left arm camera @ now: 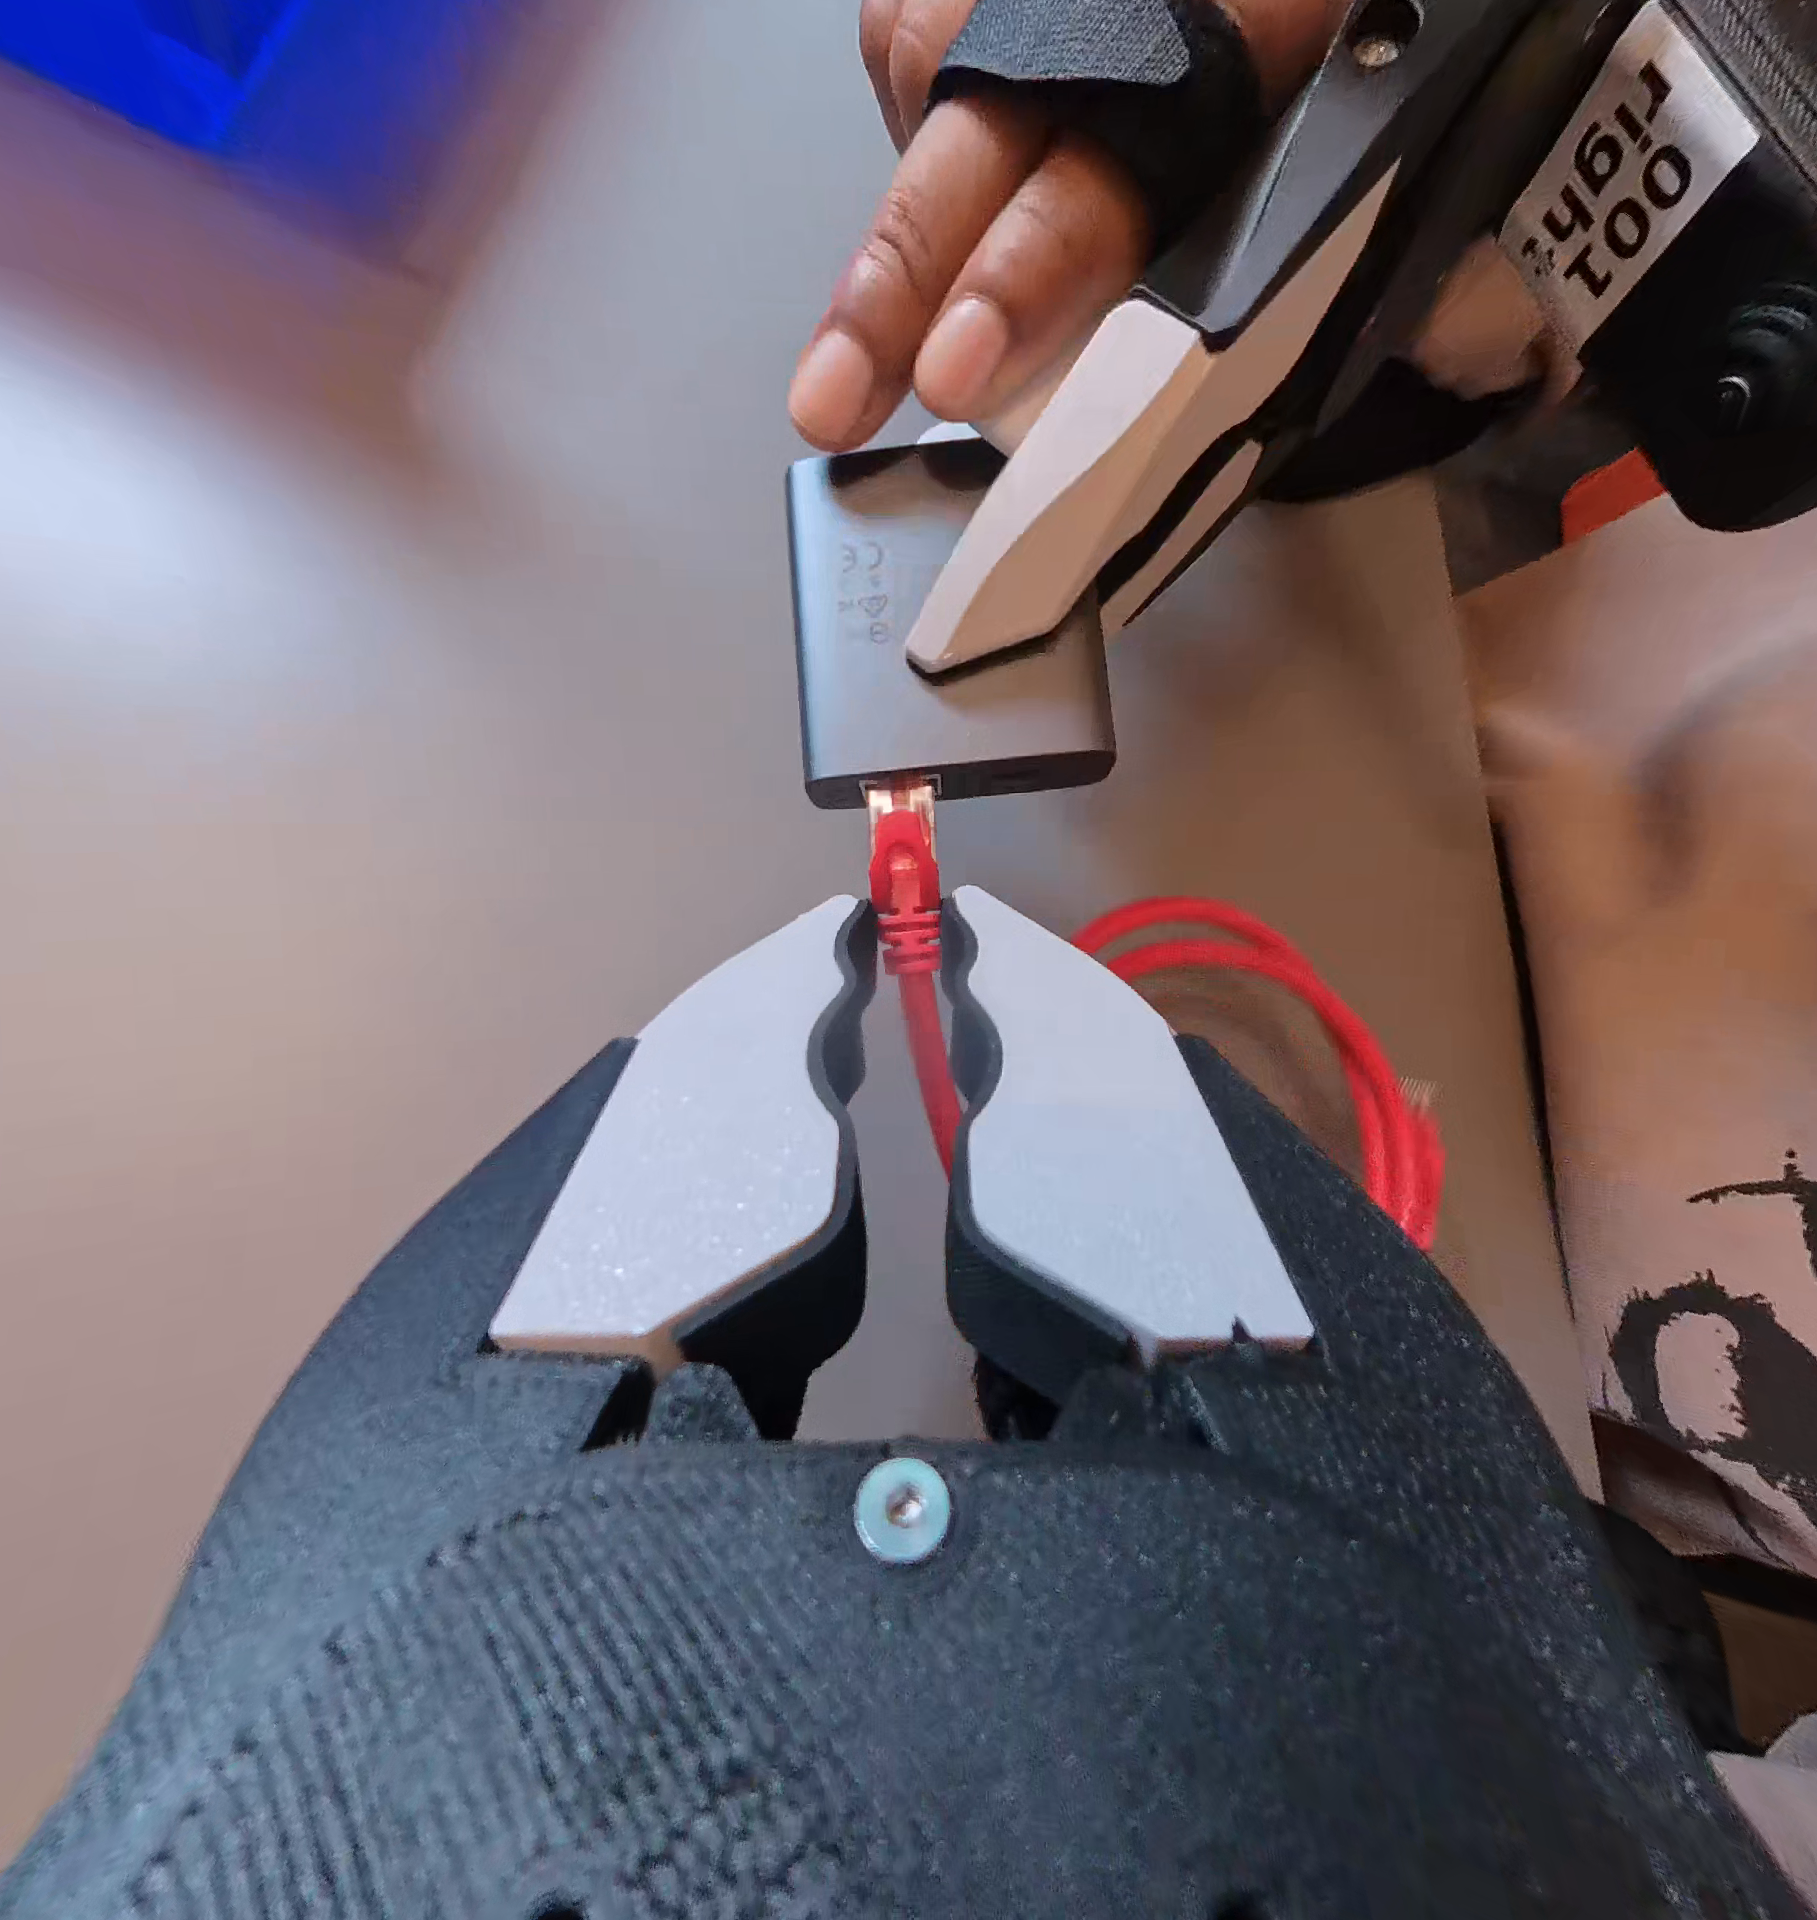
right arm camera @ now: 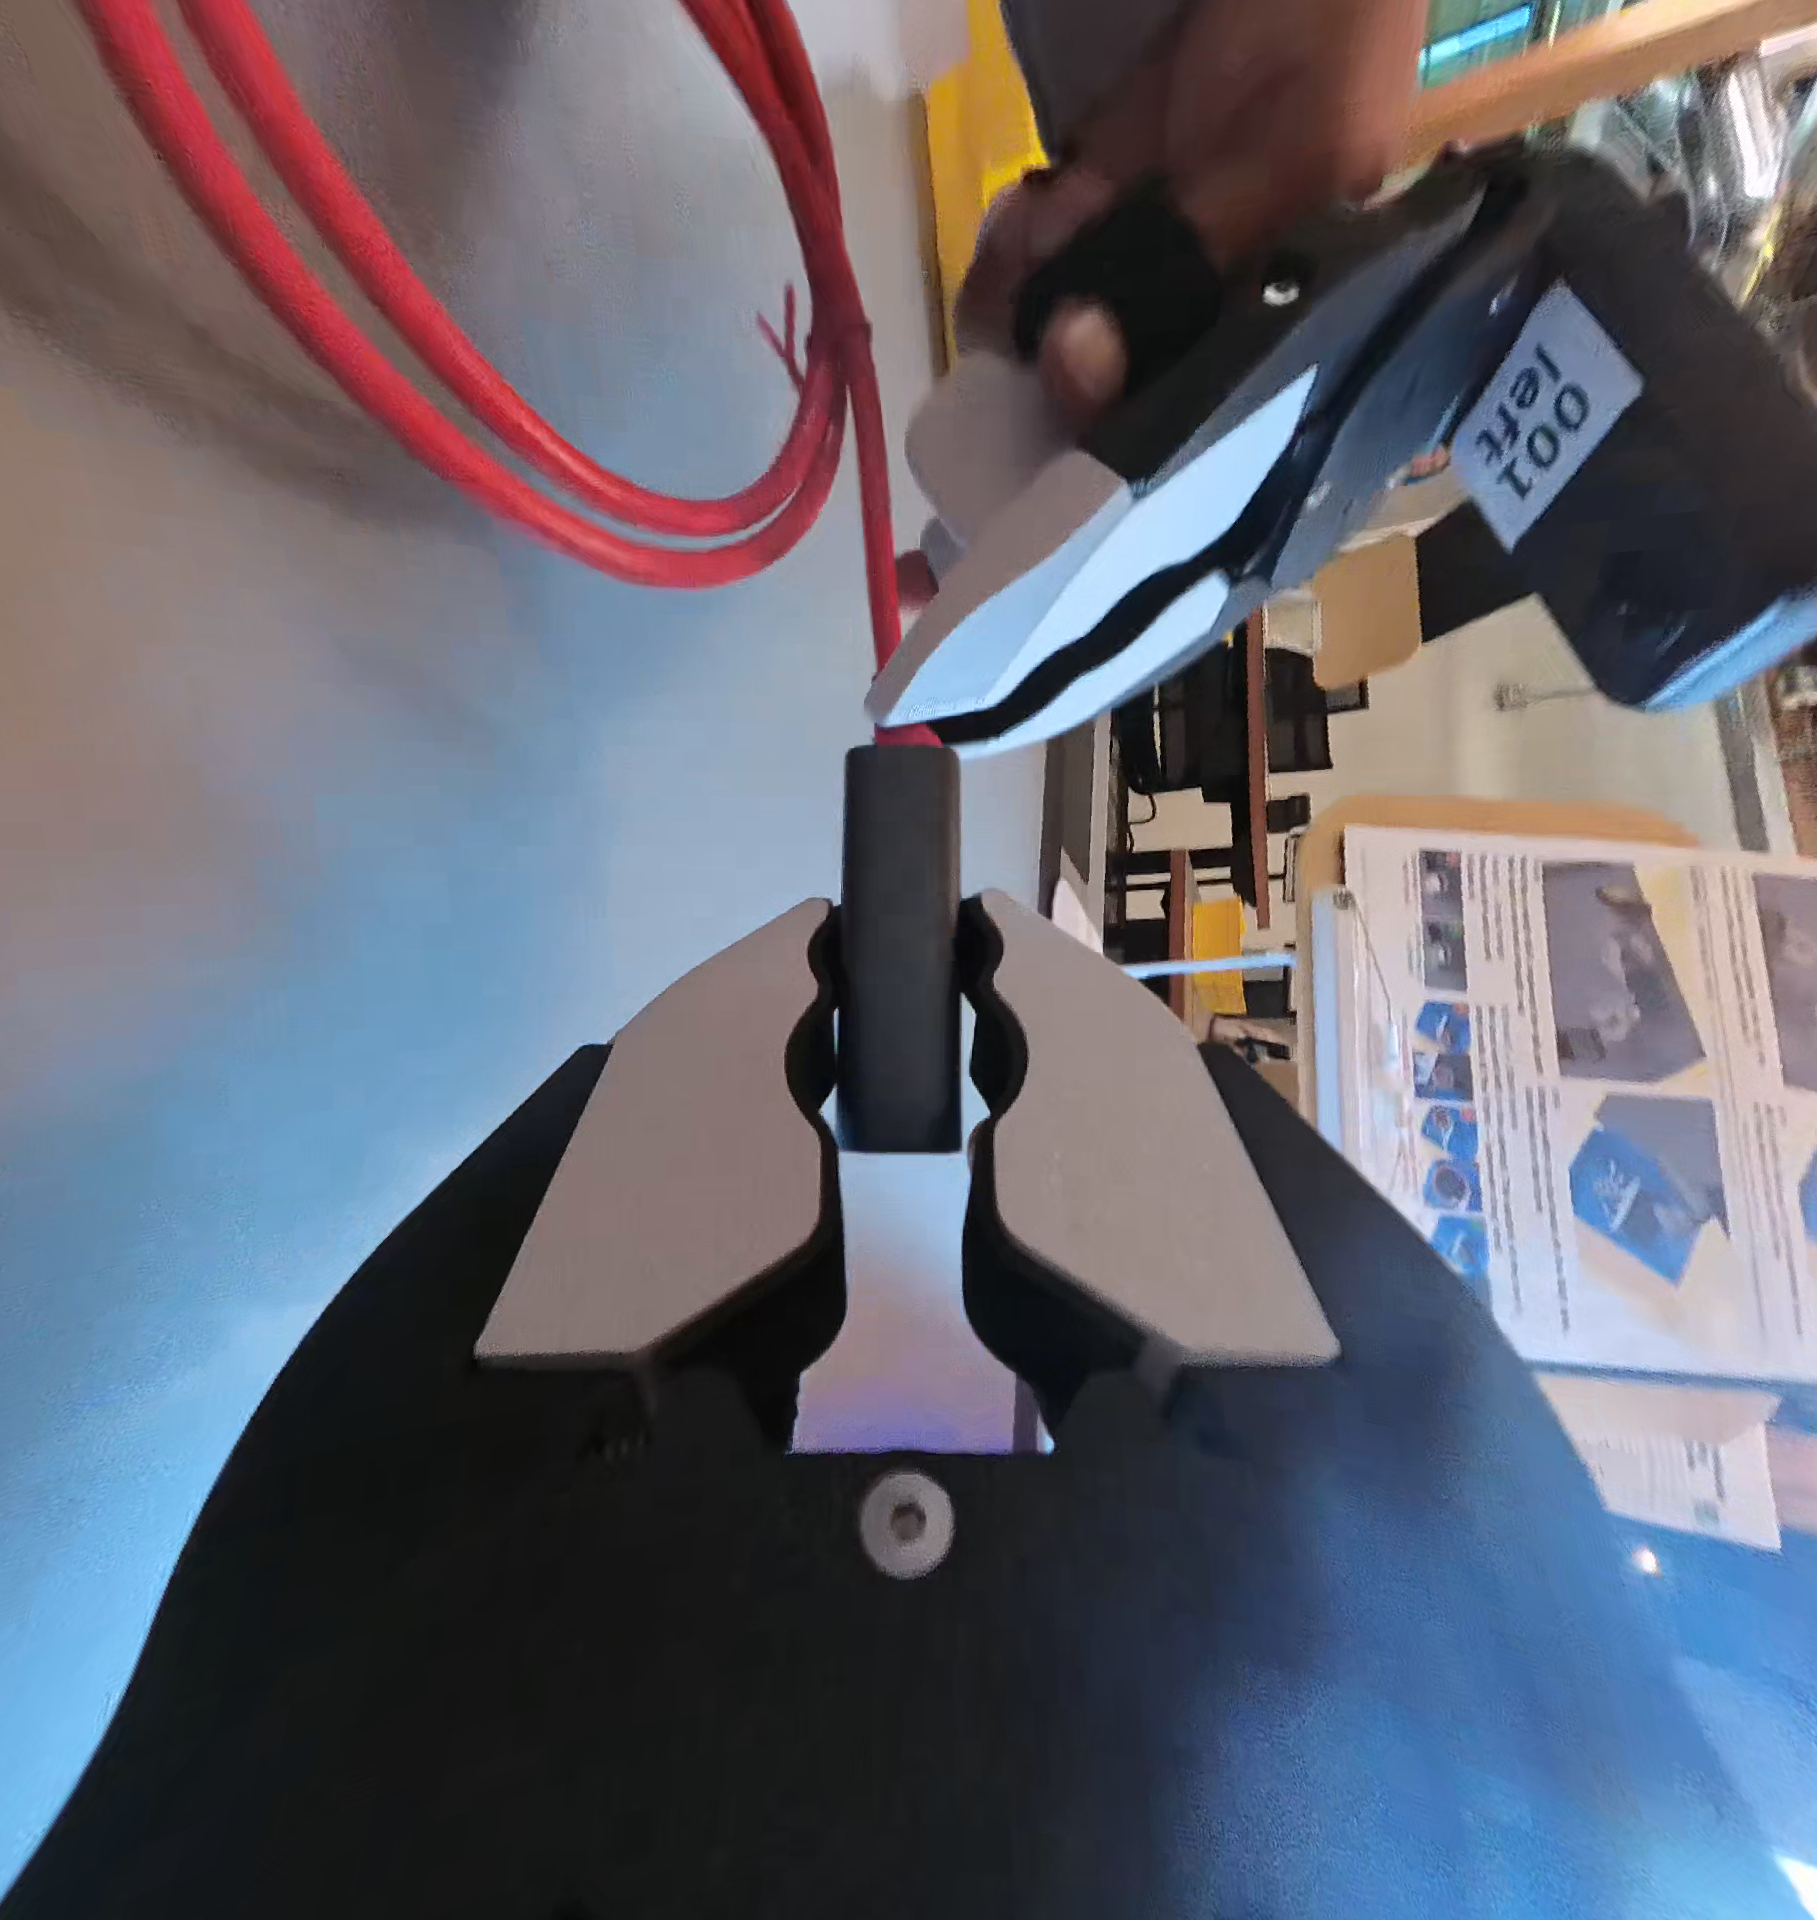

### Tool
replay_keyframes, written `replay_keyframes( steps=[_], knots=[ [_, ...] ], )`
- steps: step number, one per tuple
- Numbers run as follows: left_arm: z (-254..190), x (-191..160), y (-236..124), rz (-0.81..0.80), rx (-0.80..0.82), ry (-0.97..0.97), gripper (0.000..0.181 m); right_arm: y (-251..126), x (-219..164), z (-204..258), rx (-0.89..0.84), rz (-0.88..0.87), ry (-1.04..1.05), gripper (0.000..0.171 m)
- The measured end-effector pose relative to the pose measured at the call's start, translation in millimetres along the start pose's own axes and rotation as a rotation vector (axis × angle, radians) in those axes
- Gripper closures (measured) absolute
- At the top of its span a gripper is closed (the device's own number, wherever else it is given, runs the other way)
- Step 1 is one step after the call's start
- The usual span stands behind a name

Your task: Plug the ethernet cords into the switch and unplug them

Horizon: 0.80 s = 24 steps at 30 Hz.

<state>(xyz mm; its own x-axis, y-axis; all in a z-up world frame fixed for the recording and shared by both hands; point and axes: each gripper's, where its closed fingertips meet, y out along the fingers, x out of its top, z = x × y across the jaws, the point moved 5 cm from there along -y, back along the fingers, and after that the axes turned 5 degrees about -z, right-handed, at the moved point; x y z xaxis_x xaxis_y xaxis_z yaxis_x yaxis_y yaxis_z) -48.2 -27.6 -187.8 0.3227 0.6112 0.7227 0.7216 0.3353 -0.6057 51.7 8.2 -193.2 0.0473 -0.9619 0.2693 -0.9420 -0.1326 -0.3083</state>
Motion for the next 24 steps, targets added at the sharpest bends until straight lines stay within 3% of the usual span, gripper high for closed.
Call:
replay_keyframes(
  steps=[1, 10, 18, 24],
  knots=[
    [0.2, -0.1, 1.4, 0.0, -0.005, -0.006, 0.169, 0.2, -2.8, 0.5, 0.004, 0.008, 0.015, 0.15],
    [-6.0, 1.0, 8.3, 0.012, -0.02, -0.004, 0.17, 3.2, -15.7, 4.7, 0.035, 0.104, 0.017, 0.149],
    [-21.3, 2.7, 16.4, 0.054, -0.044, 0.084, 0.17, -2.4, -9.5, 10.2, 0.081, 0.037, 0.002, 0.15],
    [-10.4, 1.6, 15.4, 0.05, 0.041, 0.115, 0.169, 4.5, -17.7, 9.4, 0.078, 0.083, 0.034, 0.149]
  ],
)
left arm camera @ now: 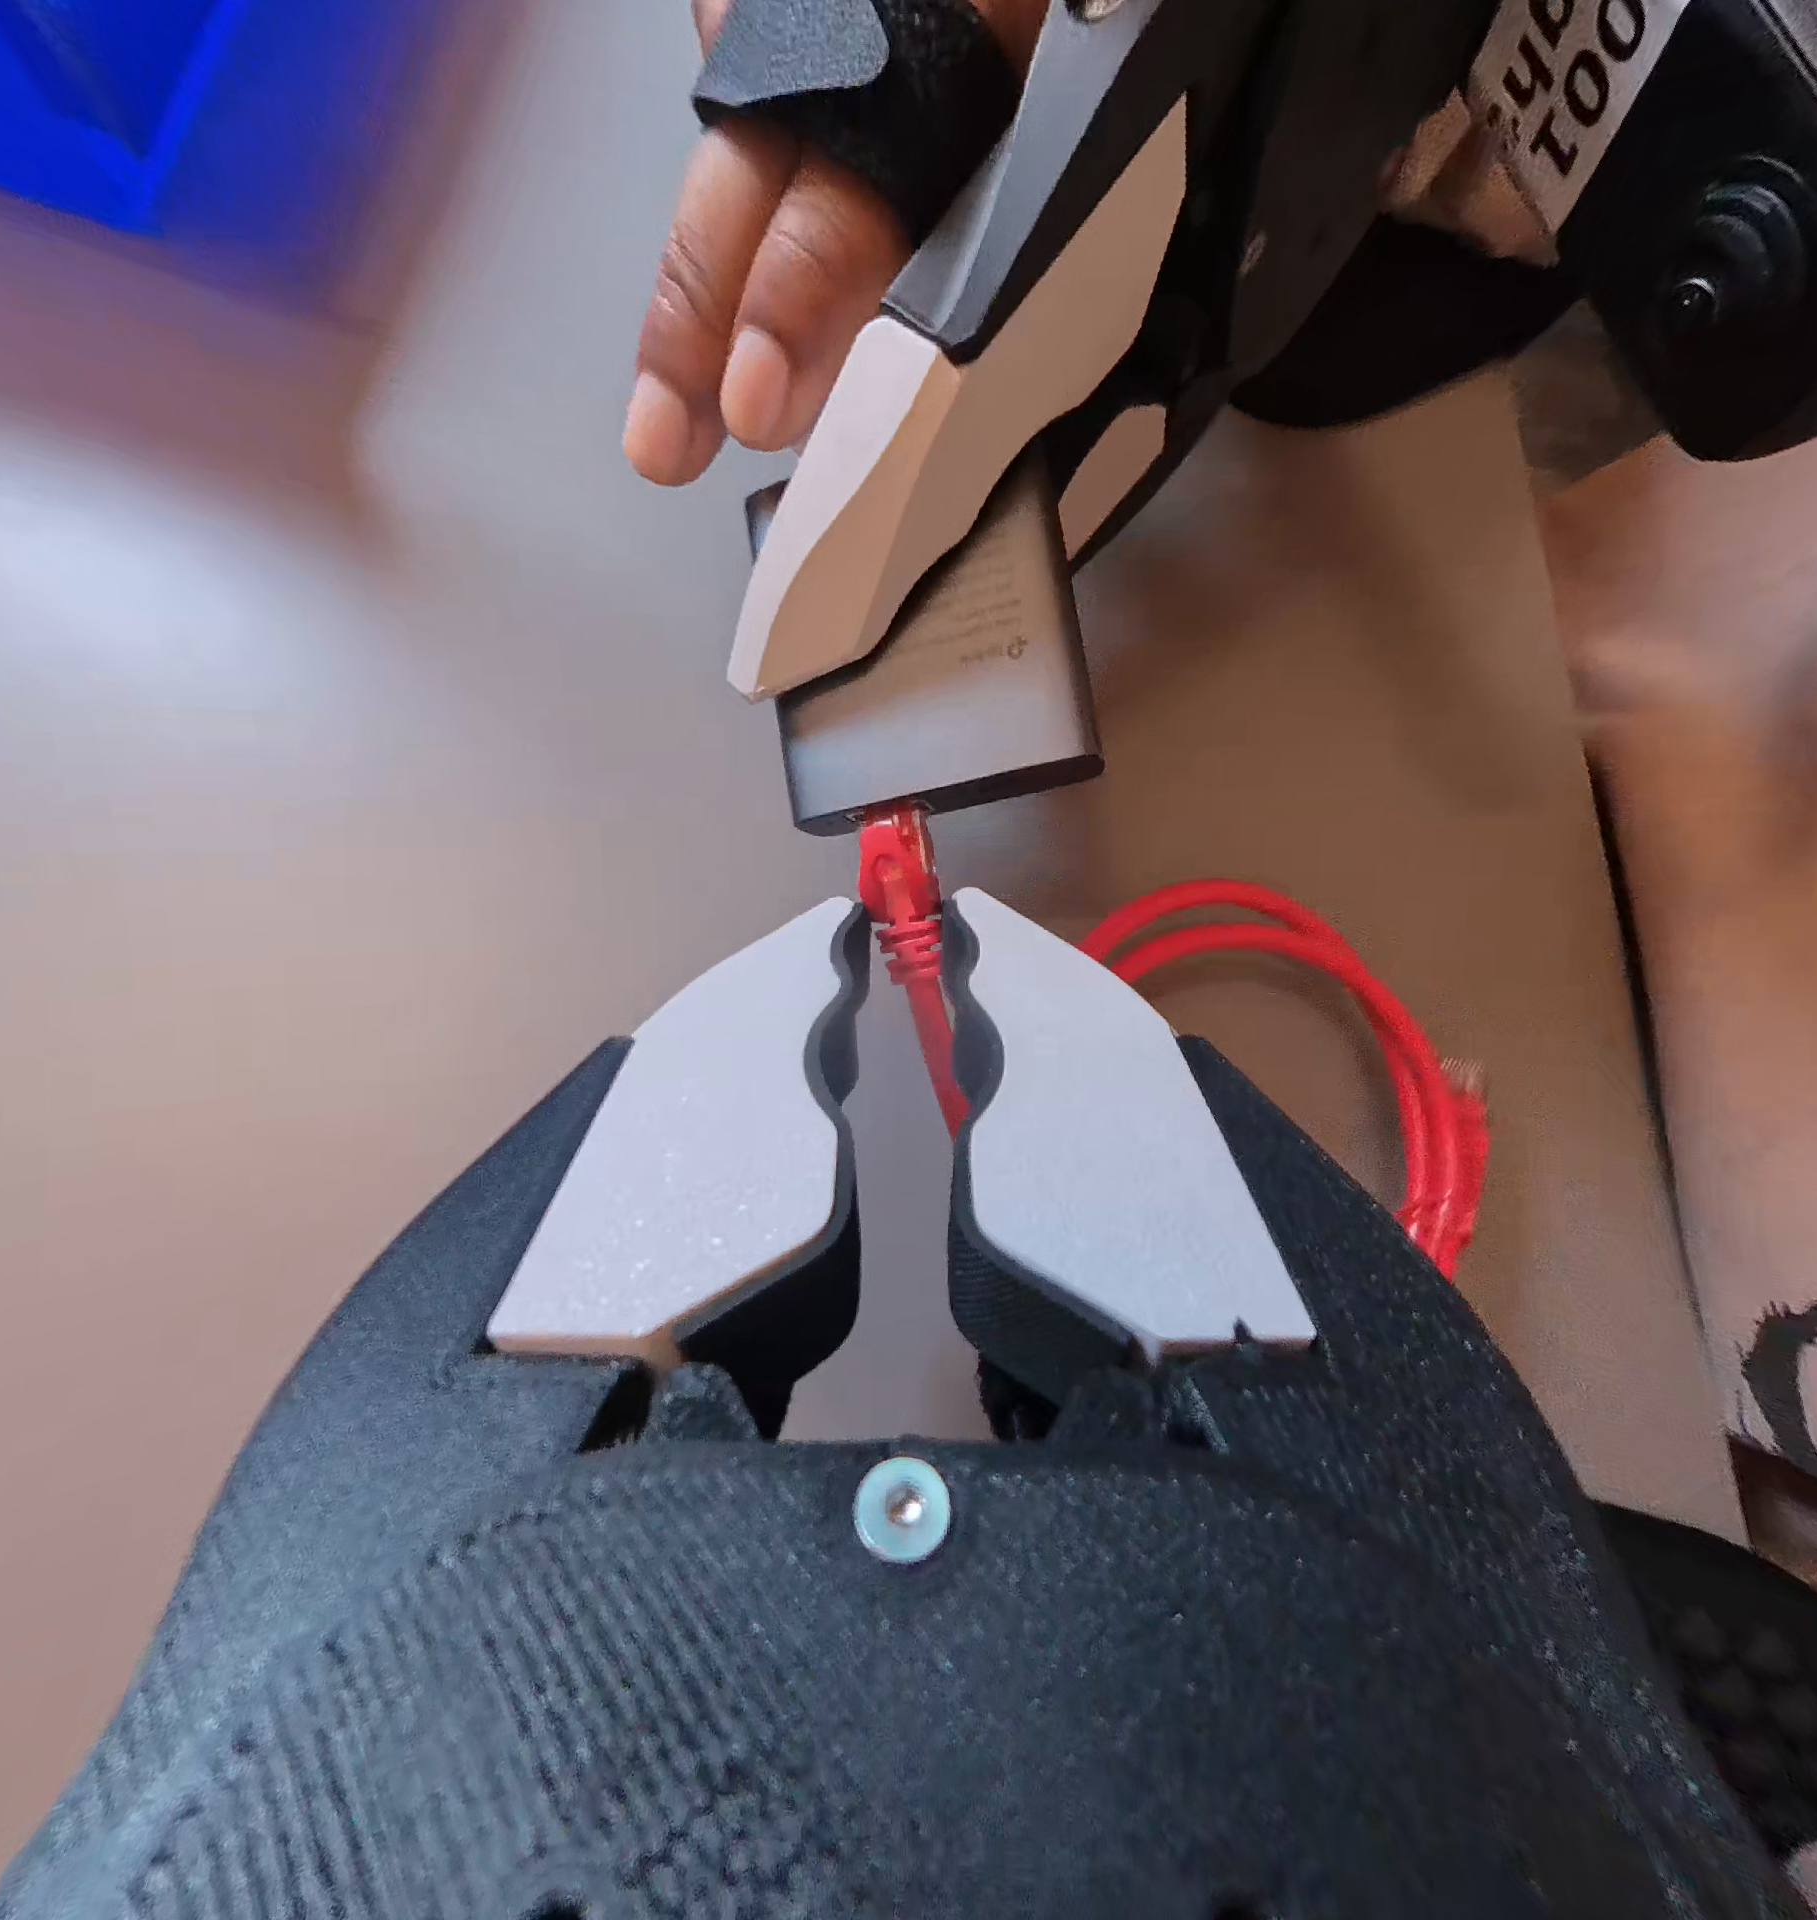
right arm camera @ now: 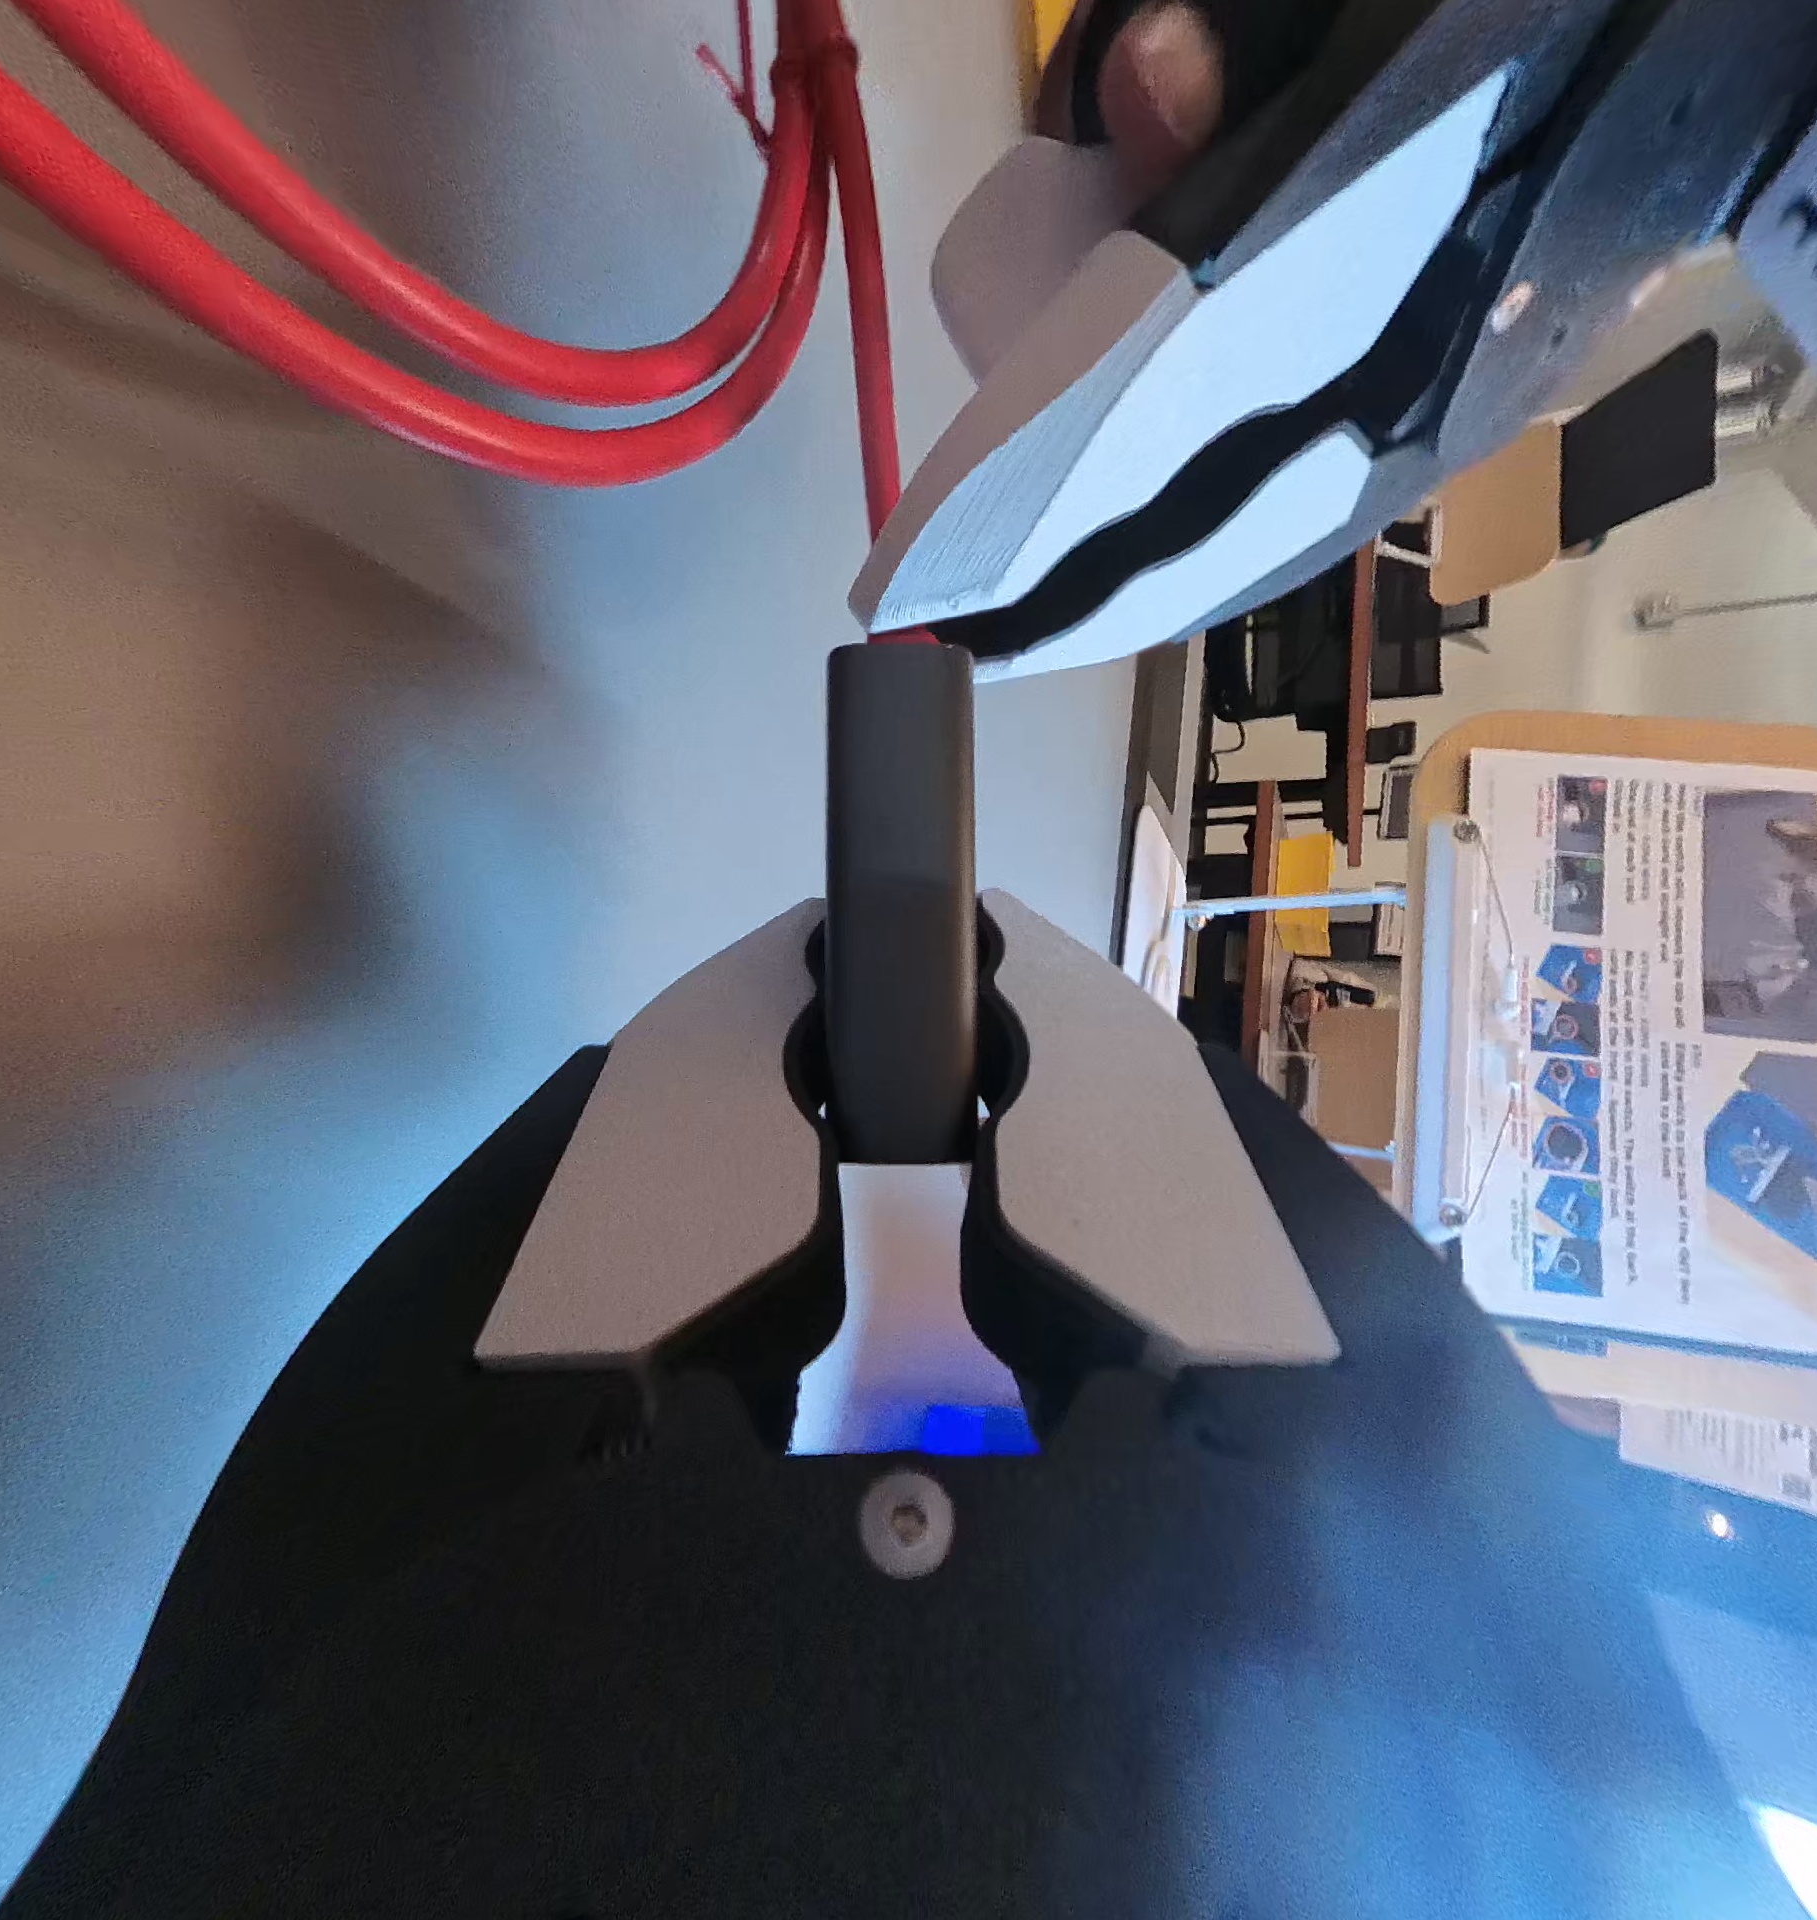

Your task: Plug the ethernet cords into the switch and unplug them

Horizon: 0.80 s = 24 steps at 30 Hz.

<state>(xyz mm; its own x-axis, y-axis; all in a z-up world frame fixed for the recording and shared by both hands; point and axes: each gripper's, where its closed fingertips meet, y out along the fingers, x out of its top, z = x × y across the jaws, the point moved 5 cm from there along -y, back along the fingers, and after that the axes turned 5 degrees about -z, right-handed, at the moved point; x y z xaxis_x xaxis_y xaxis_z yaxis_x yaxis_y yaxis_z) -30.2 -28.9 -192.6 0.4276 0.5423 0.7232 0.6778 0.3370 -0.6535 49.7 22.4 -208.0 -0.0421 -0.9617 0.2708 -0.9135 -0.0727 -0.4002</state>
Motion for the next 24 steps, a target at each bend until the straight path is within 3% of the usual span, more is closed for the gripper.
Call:
replay_keyframes(
  steps=[10, 16, 24],
  knots=[
    [-0.3, 28.0, -29.5, -0.167, 0.213, 0.211, 0.16, -13.5, -12.7, -17.8, -0.051, -0.077, 0.251, 0.149],
    [-22.0, 55.6, -40.6, -0.218, 0.364, 0.396, 0.16, -13.1, -26.6, -20.1, -0.02, 0.048, 0.306, 0.149],
    [-27.5, 46.7, 2.0, -0.056, 0.407, 0.518, 0.158, -9.9, 1.1, -22.2, 0.064, -0.046, 0.424, 0.15]
  ],
)
